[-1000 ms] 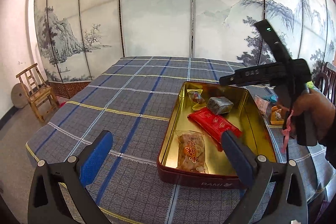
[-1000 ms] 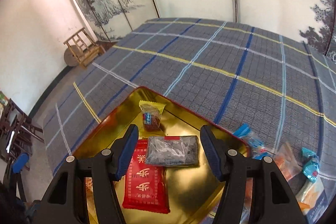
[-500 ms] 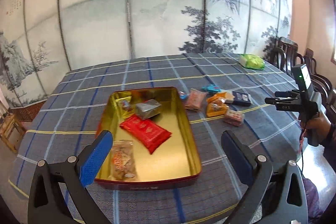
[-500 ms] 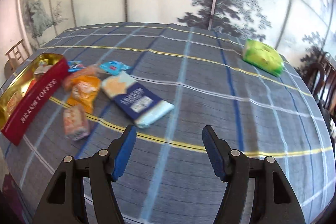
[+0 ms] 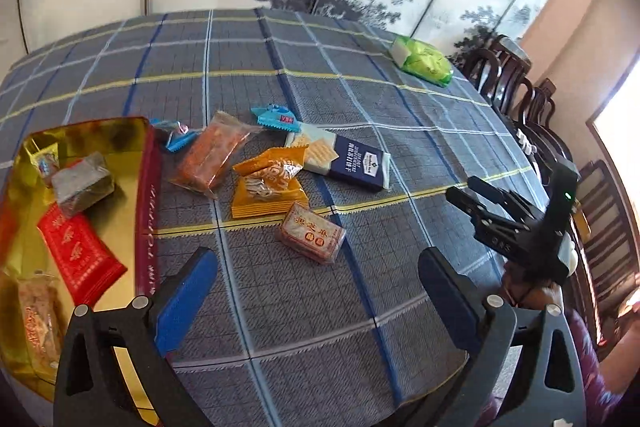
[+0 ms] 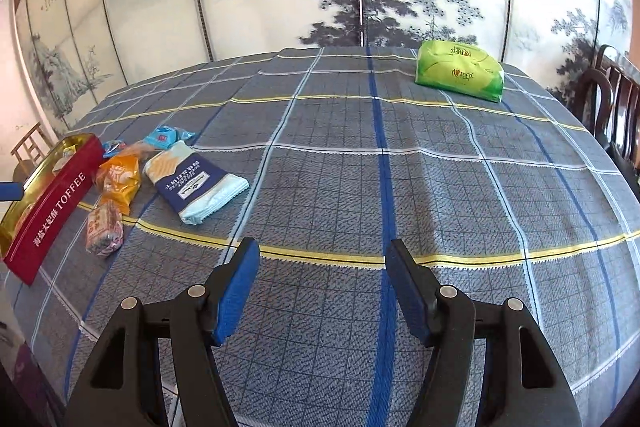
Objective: Organize snacks
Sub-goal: 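Grasp the small printed cake box with the left gripper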
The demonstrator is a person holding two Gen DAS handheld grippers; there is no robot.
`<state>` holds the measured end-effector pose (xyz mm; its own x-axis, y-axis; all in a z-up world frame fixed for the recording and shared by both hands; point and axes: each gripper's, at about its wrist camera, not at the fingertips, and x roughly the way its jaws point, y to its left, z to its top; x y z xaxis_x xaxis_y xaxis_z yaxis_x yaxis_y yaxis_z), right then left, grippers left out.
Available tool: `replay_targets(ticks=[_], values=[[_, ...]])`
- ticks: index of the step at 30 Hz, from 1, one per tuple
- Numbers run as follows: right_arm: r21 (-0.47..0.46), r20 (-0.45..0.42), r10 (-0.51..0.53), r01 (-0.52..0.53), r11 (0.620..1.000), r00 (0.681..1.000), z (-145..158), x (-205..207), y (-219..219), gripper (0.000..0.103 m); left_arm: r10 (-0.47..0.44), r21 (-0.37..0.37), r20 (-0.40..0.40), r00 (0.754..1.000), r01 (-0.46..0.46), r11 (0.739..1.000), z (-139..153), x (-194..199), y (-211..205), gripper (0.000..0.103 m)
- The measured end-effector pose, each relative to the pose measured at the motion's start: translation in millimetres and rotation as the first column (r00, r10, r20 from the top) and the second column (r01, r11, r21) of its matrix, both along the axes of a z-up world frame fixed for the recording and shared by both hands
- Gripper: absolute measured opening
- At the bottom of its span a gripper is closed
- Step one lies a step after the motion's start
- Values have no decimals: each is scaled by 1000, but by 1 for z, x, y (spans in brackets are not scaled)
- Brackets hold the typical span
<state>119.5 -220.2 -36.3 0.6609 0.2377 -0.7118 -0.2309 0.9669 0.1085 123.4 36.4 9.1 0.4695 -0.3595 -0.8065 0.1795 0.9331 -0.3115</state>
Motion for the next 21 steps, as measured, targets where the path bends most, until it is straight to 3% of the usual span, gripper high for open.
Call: replay_targets(ticks=[4,9,12,15,21], values=[[64,16,12,-13,998,1000,1,-3,-6,66,70,-55,-165,984,-80,995,-29,38,-8,74],[123,31,22,-26,992,999,2,-5,-12,66,149,-72,-287,946,-176,982,-60,54,-12,70],[141,44,35,-41,989,998,4,-7,-12,66,161,-39,-263,951,-177,983,-61,54,-20,67],[161,40,37,-43,986,999,3,-7,-15,66,184,67,-228,956,-173,983,-58,54,-29,38],[183,23,19,-22,983,1000,1,-4,-19,67,171,68,-175,970,-161,985,-53,27,-25,34]])
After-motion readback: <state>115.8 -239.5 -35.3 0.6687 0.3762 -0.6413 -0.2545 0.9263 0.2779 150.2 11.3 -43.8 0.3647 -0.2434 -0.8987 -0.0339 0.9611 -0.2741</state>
